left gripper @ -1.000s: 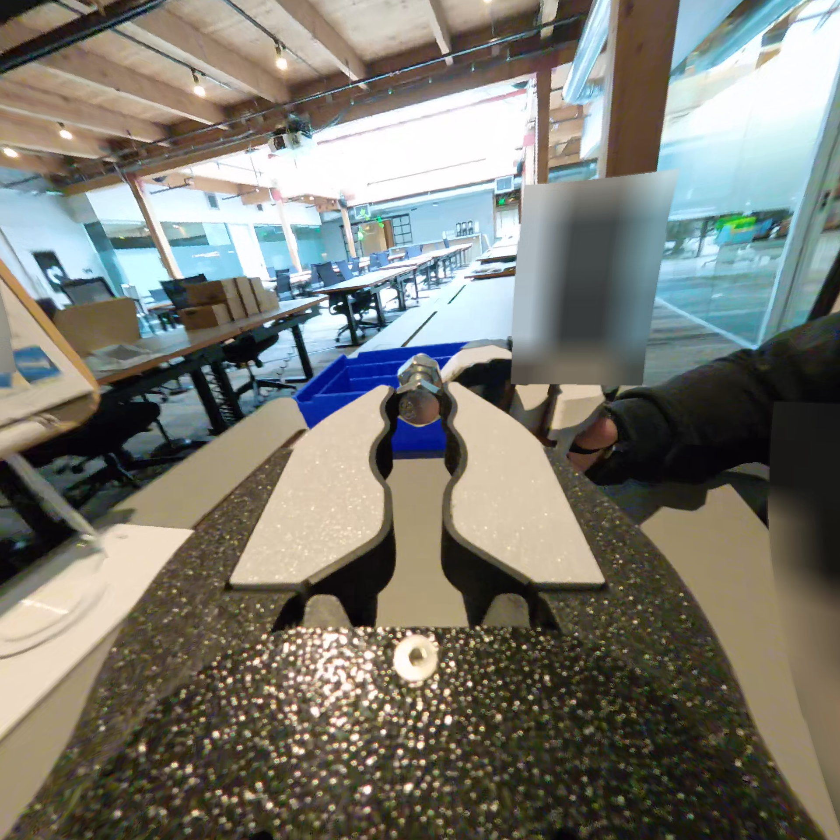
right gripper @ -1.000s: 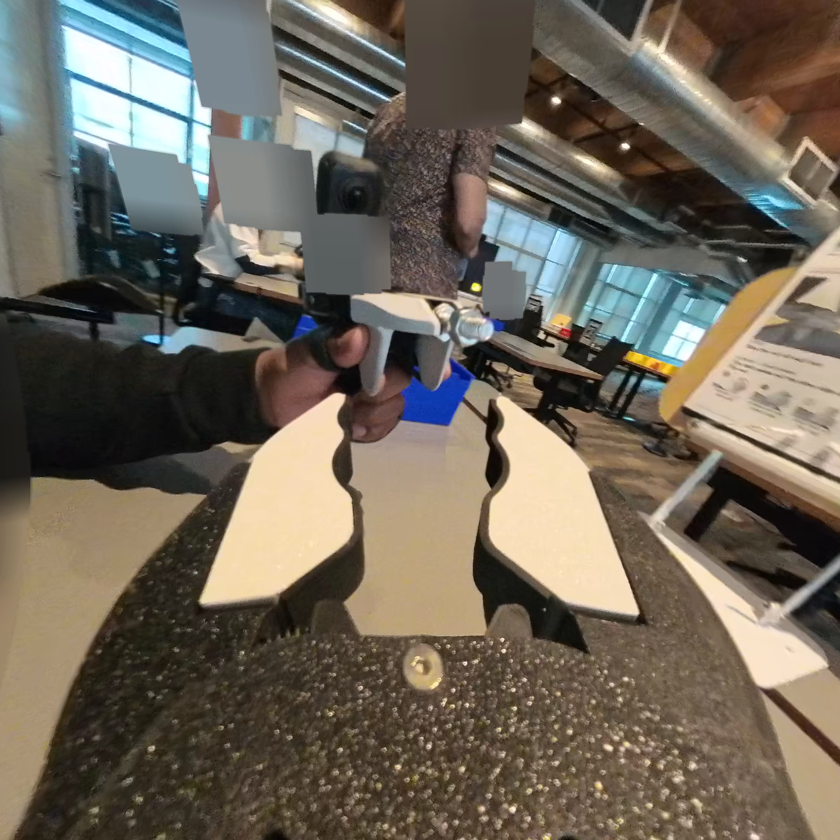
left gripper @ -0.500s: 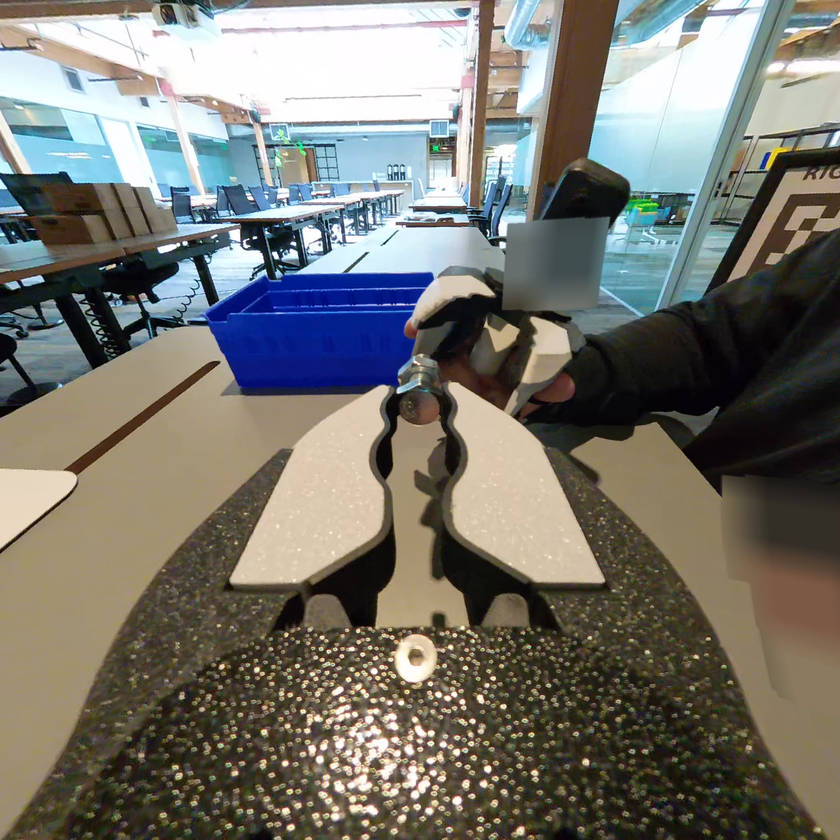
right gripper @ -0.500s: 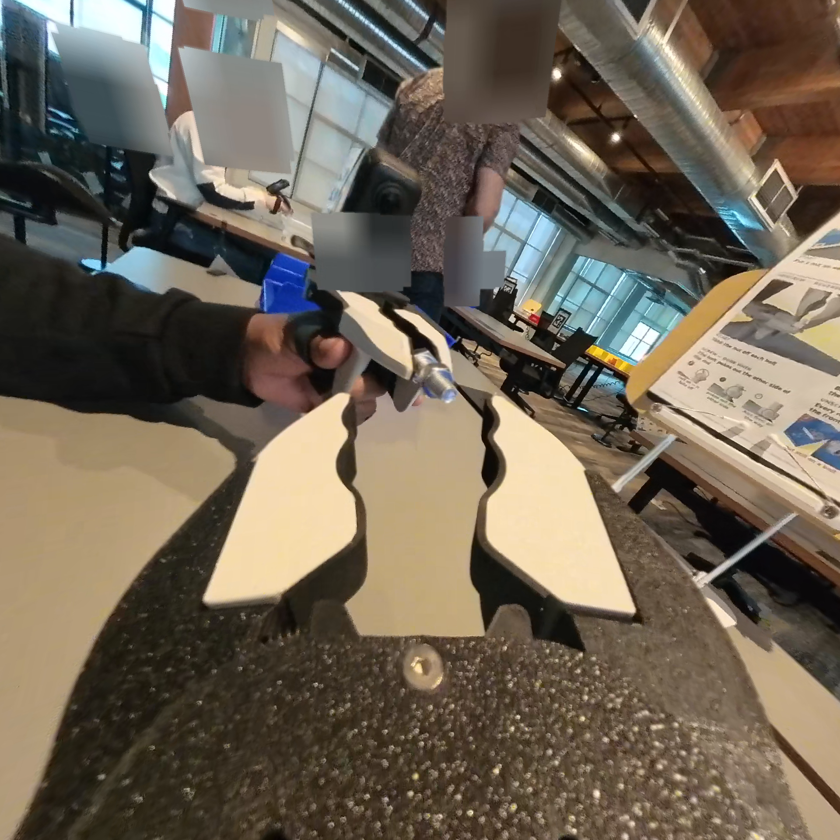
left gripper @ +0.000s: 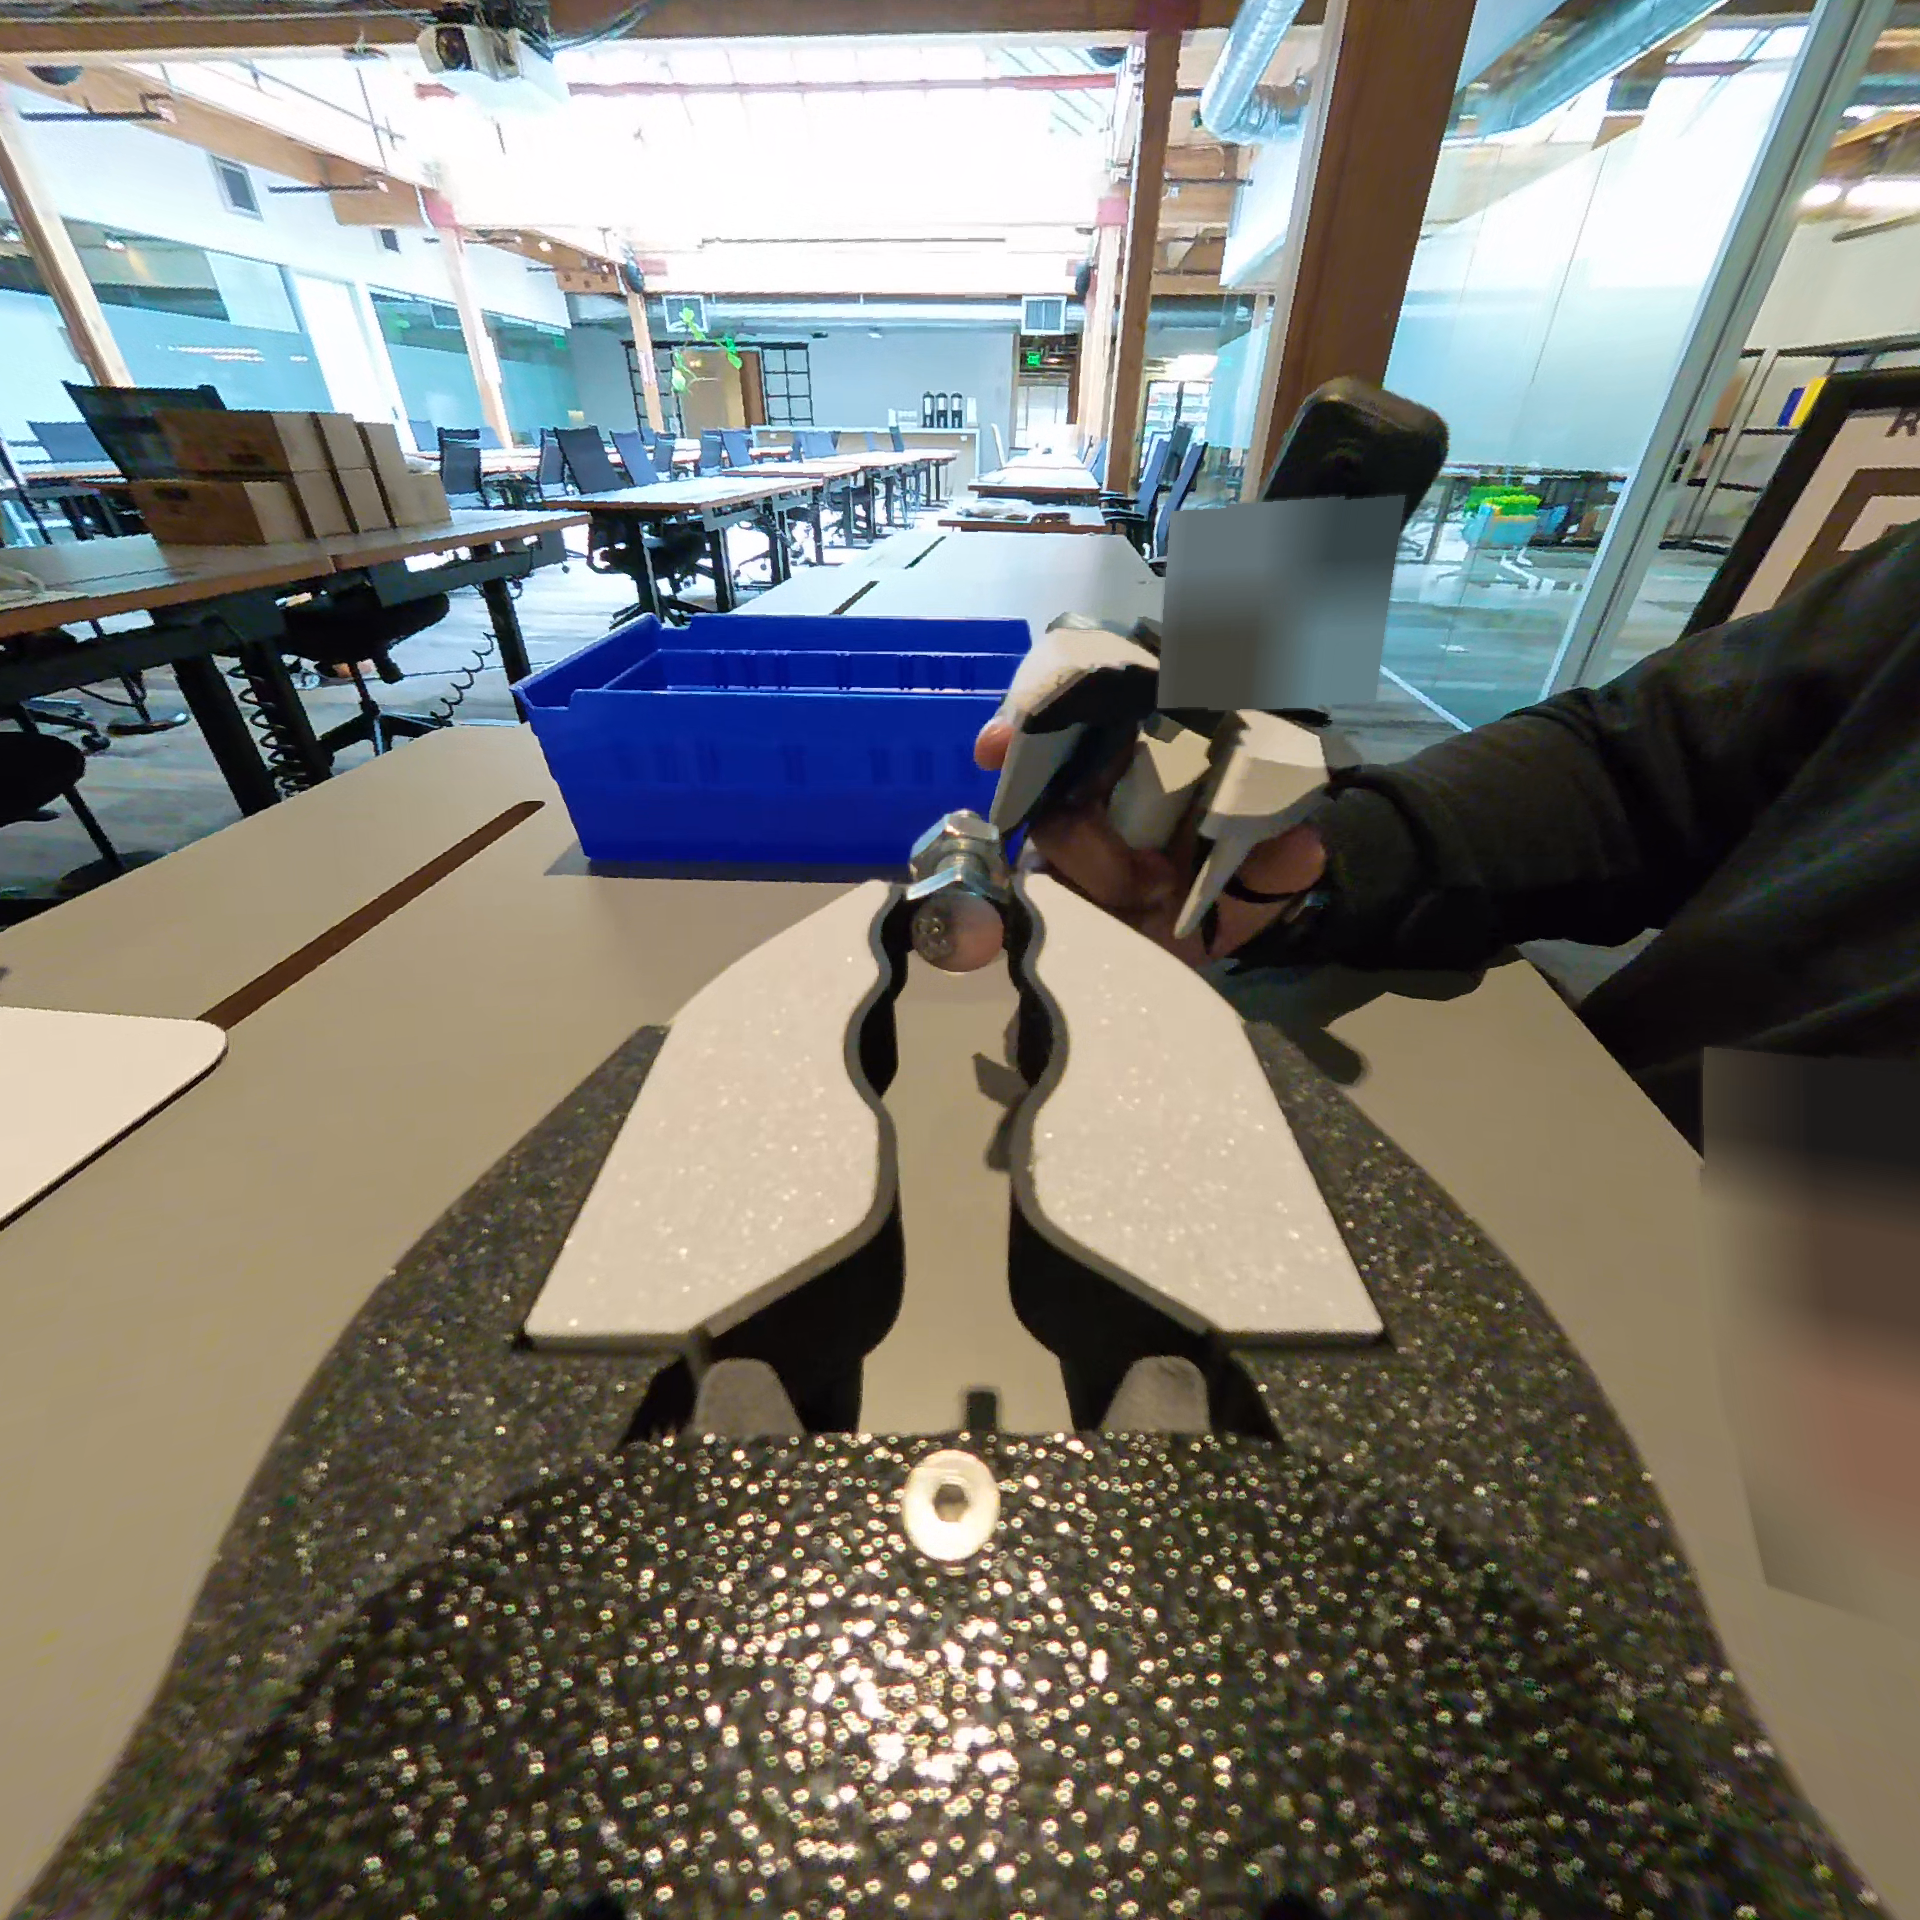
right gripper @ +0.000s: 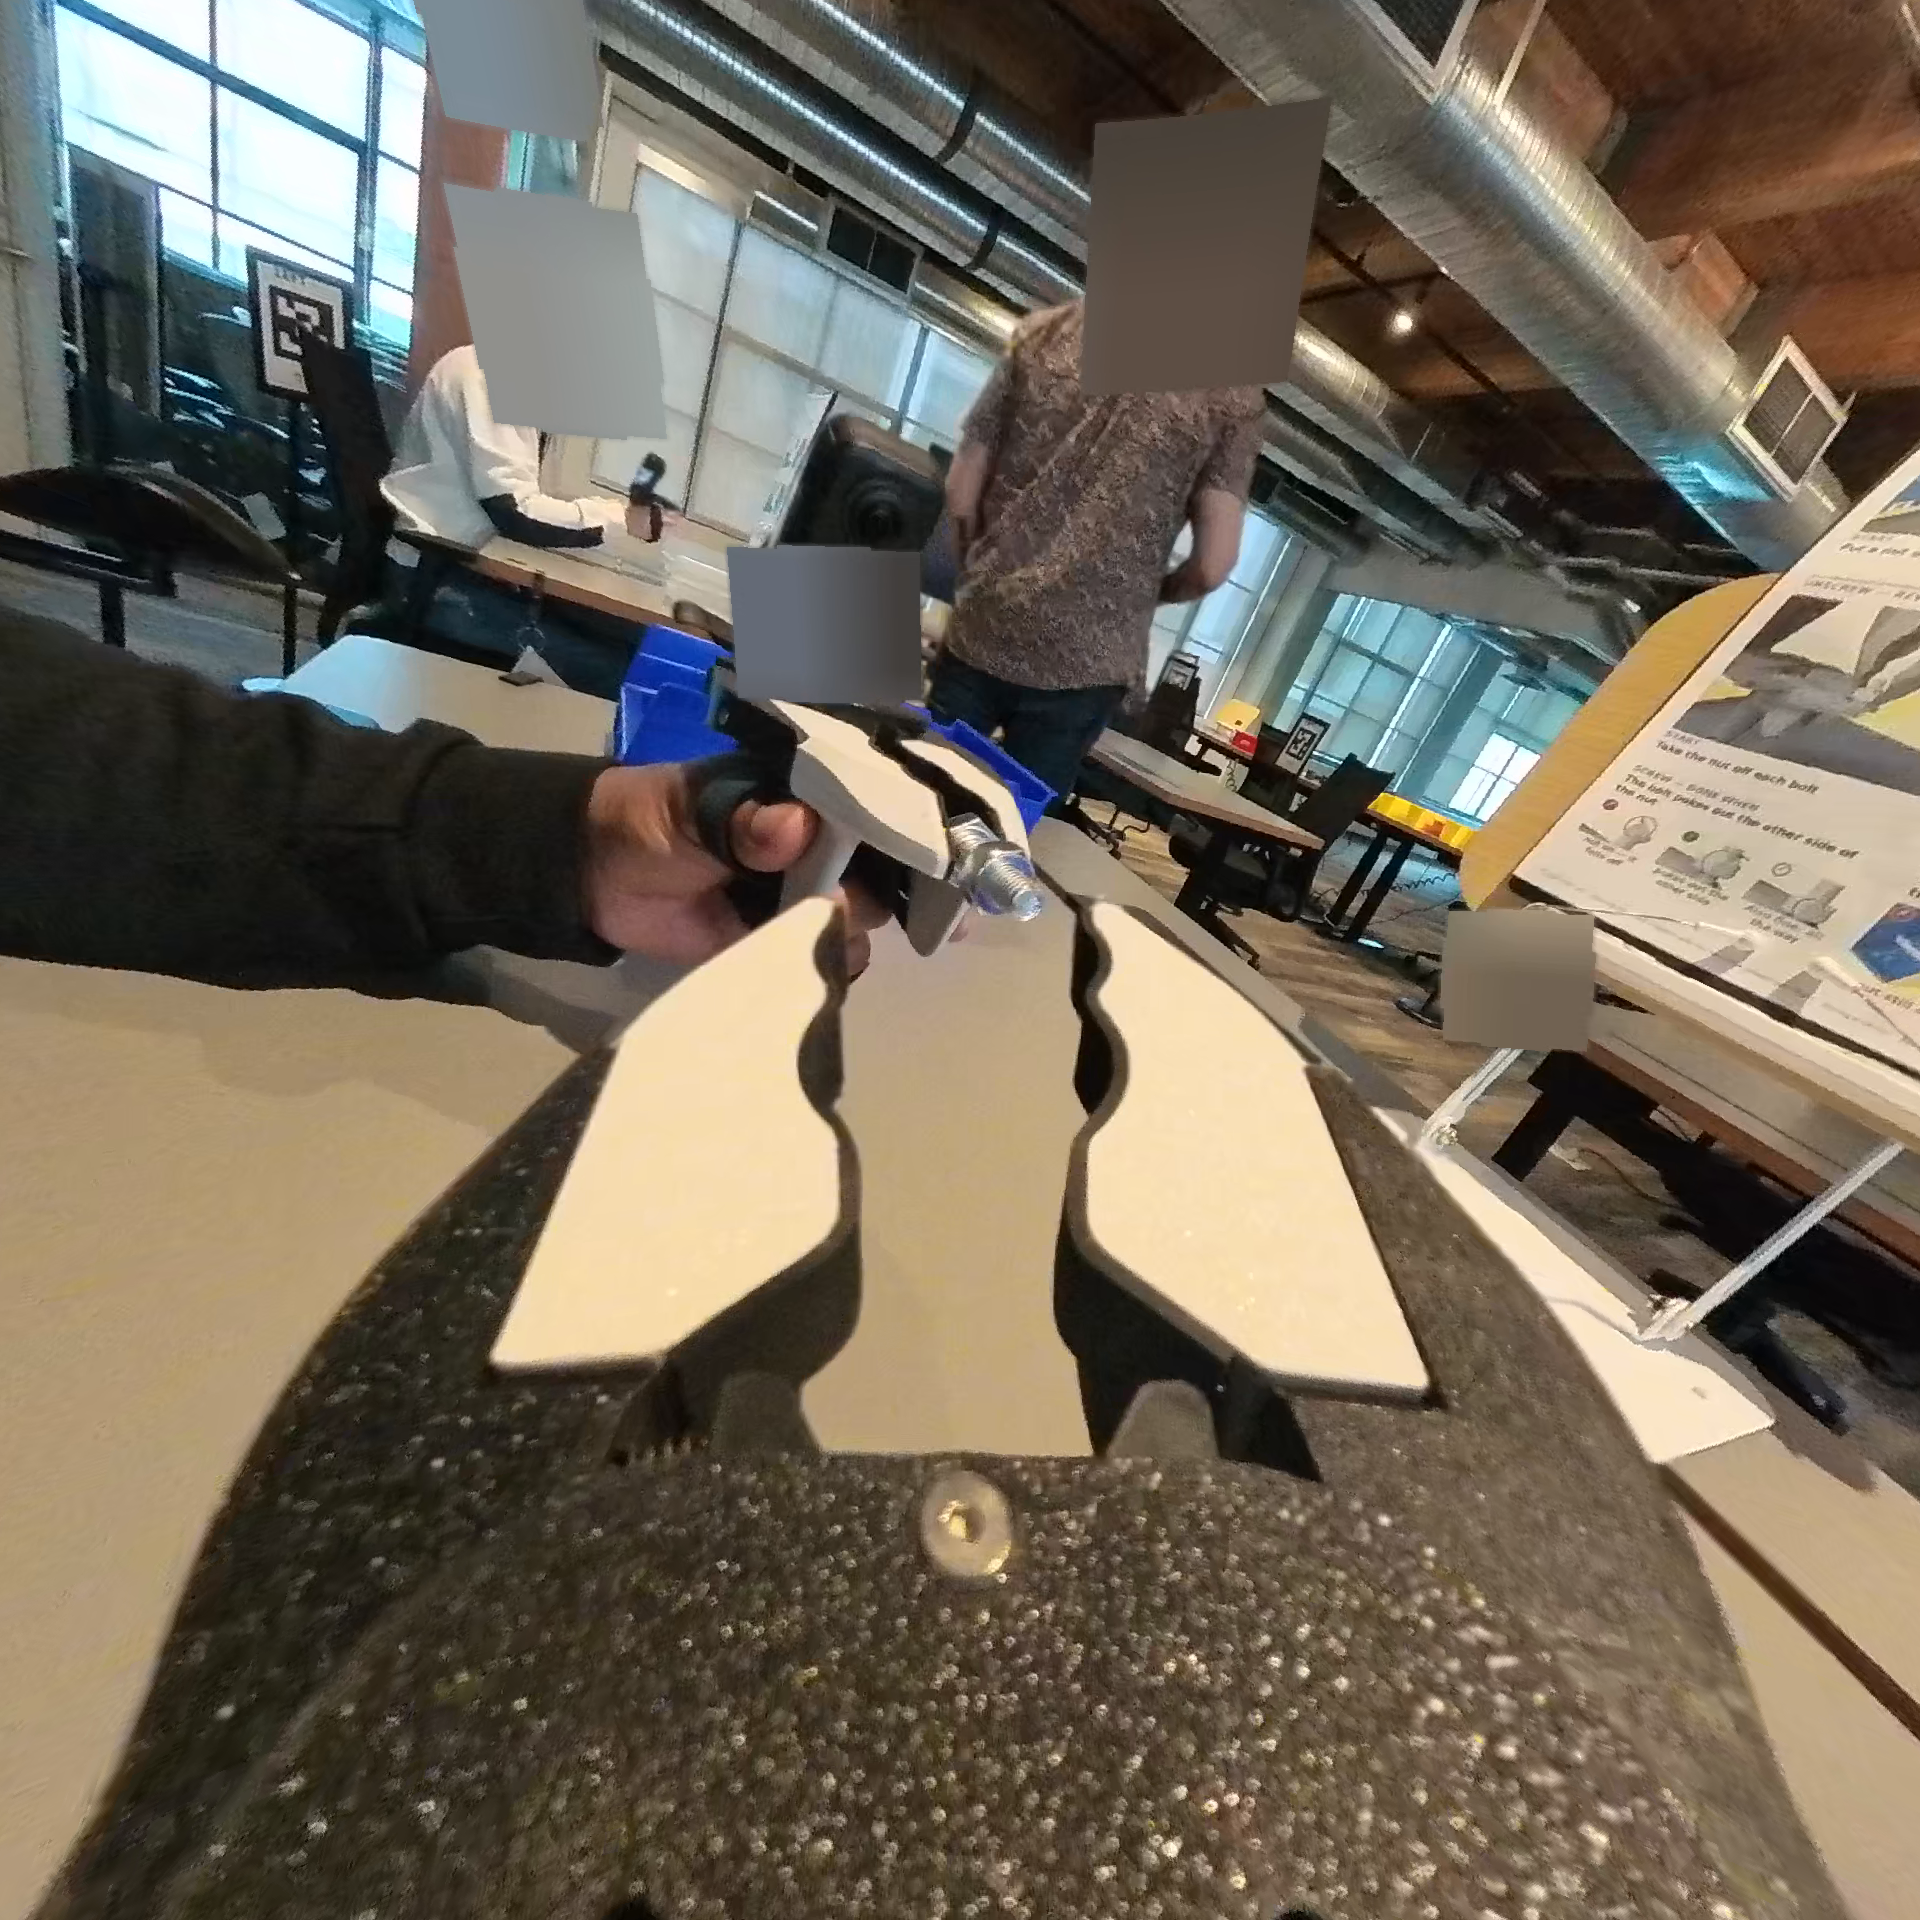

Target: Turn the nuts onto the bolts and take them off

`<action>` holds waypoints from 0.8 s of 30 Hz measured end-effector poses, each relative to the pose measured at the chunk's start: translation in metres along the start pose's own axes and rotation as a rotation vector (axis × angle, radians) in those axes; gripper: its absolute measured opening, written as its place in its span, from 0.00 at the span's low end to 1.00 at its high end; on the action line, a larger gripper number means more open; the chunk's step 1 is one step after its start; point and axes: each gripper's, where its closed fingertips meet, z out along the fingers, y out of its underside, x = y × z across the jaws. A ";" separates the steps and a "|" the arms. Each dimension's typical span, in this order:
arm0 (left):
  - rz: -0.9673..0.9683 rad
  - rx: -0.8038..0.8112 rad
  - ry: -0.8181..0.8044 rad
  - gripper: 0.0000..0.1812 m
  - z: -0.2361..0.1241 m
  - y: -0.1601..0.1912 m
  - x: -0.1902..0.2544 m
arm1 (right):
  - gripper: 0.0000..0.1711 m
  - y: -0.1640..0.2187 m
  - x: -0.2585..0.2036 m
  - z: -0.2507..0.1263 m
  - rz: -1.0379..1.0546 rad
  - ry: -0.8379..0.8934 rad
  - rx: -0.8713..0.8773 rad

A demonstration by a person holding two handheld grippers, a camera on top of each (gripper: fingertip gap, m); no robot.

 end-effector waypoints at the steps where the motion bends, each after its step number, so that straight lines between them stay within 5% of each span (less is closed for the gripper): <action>1: -0.006 0.001 0.012 0.09 0.000 0.000 0.002 | 0.21 -0.002 0.000 -0.001 -0.017 0.003 0.002; 8: -0.065 -0.026 0.091 0.10 0.006 0.000 0.014 | 0.00 -0.012 -0.002 -0.005 -0.196 0.029 -0.010; 15: -0.060 -0.009 0.080 0.10 0.005 -0.005 0.014 | 0.09 -0.010 -0.002 -0.003 -0.186 0.032 -0.019; 24: -0.183 0.140 -0.011 0.10 -0.009 -0.021 -0.009 | 0.05 -0.012 0.004 -0.005 -0.167 0.051 -0.008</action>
